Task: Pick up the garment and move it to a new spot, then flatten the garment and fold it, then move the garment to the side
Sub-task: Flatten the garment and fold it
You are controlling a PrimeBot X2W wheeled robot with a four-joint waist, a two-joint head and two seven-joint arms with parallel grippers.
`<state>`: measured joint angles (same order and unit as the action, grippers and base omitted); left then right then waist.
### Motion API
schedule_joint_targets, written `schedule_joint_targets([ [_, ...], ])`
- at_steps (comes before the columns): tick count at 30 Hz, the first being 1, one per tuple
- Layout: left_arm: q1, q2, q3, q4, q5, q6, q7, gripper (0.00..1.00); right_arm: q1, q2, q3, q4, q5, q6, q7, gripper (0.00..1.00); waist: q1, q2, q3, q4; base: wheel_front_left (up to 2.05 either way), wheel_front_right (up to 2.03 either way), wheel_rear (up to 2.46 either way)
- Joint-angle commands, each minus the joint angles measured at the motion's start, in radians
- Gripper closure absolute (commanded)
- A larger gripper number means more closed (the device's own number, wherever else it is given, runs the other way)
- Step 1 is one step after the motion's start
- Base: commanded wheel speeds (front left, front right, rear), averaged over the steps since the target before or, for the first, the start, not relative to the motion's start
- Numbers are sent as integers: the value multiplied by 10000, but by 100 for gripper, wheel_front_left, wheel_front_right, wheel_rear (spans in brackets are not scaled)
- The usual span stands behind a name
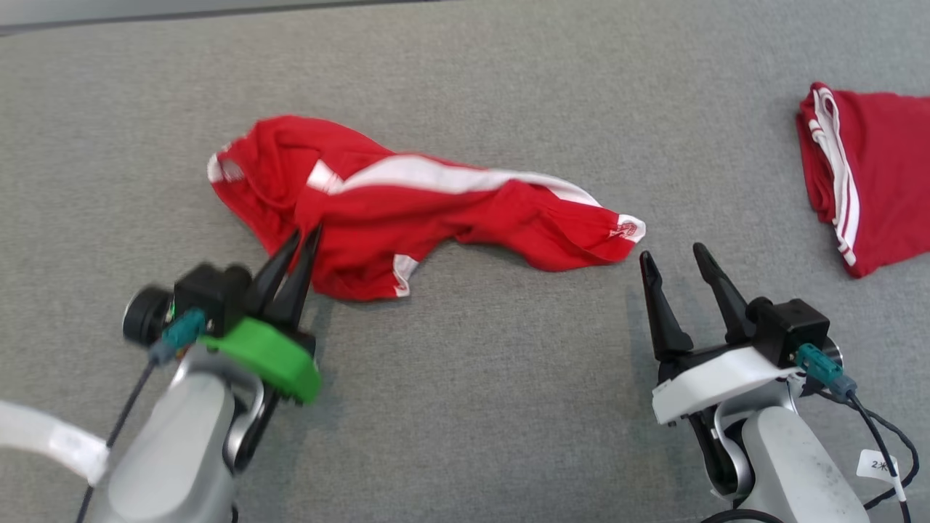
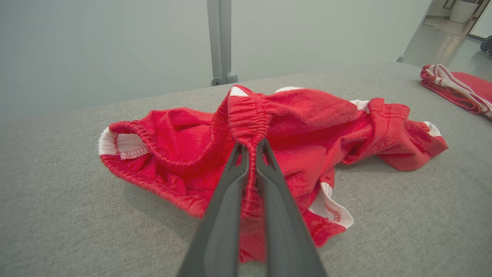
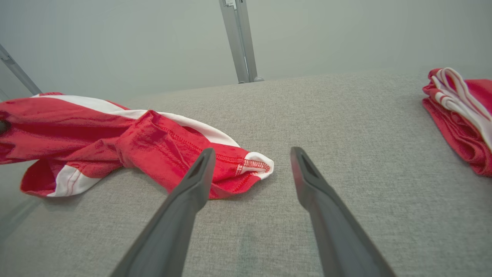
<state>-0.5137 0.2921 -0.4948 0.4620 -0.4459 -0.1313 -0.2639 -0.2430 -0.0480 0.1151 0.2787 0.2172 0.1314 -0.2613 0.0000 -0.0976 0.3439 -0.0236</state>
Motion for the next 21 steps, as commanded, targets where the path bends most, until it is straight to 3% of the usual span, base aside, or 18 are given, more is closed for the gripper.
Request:
schedule_joint_targets([
  [1,845,119,78,-161,-40,15,3,100,247,-36,2,57,10,-16,-21,0,0,1,-563,529,0,0,0],
  [10,2710,188,639,49,-258,15,2,98,538,-33,37,261,-177,-16,-21,0,0,1,-1156,705,0,0,0],
  [12,3039,84,1015,215,-196,15,2,82,609,-35,58,331,-206,-16,-19,0,0,1,-1282,690,0,0,0],
  [13,3234,3,1095,339,-129,15,1,58,625,-43,80,359,-206,-16,-19,0,0,1,-1329,663,0,0,0],
  [14,3343,-187,1365,409,-188,15,1,8,642,-61,92,383,-202,-16,-19,0,0,1,-1381,654,0,0,0],
  [15,3460,-286,1578,599,-171,23,2,0,680,-64,115,392,-209,-16,-21,0,0,1,-1439,630,0,0,0],
  [17,3674,-553,2047,795,-52,48,0,0,767,-58,176,440,-229,-16,-21,0,0,1,-1552,580,0,0,0],
  [21,4206,-1165,3143,813,488,528,2,0,810,-53,386,484,-131,-16,-21,0,0,1,-1721,501,0,0,0],
])
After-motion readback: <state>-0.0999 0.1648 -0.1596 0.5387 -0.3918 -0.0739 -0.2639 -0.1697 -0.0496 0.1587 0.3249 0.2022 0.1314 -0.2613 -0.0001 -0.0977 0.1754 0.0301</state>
